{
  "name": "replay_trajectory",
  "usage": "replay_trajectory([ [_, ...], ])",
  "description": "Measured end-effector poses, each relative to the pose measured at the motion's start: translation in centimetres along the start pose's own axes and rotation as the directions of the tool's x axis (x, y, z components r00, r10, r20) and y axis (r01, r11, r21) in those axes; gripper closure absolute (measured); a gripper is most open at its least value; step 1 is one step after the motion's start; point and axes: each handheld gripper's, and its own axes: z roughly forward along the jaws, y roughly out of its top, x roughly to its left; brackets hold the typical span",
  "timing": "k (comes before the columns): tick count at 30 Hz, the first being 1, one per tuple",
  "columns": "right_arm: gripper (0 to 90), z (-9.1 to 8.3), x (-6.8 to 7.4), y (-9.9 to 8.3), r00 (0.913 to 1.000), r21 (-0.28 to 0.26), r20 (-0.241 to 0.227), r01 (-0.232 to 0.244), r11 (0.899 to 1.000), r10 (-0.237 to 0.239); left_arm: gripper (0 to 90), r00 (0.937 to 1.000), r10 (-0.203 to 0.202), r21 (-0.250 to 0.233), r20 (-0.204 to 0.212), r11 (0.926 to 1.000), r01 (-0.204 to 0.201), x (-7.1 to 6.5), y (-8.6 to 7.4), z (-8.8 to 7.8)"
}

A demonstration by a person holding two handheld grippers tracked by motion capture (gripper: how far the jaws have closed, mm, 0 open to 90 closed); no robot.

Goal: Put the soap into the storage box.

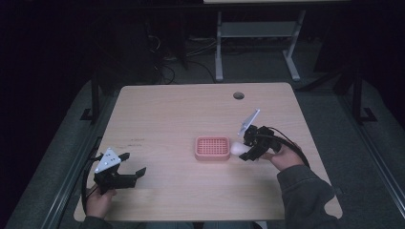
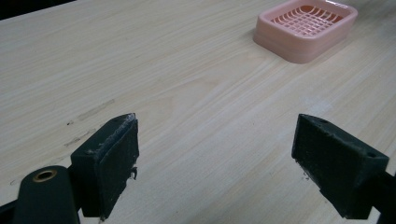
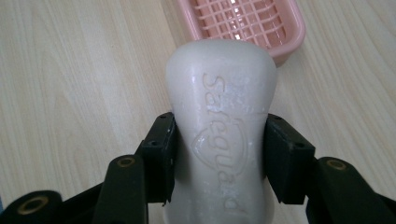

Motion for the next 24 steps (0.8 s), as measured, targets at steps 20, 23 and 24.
replay_trajectory([
  [20, 48.9, 0.8, -0.5, 2.9, 0.9992, 0.02, -0.022, 0.035, 0.999, -0.034, 14.5, 1.0, -0.002, 0.002, -0.006, 1.0, 0.002, 0.1, 0.0, -0.1],
  [23, 48.9, 0.9, -0.7, 3.7, 0.9986, 0.02, -0.025, 0.047, 0.999, -0.047, 14.5, 1.0, -0.003, 0.003, -0.007, 1.0, 0.003, 0.1, 0.0, -0.1],
  [24, 48.9, 0.9, -0.7, 3.8, 0.9985, 0.015, -0.027, 0.048, 0.999, -0.047, 14.4, 1.0, -0.002, 0.003, -0.007, 1.0, 0.002, 0.1, 0.0, -0.1],
])
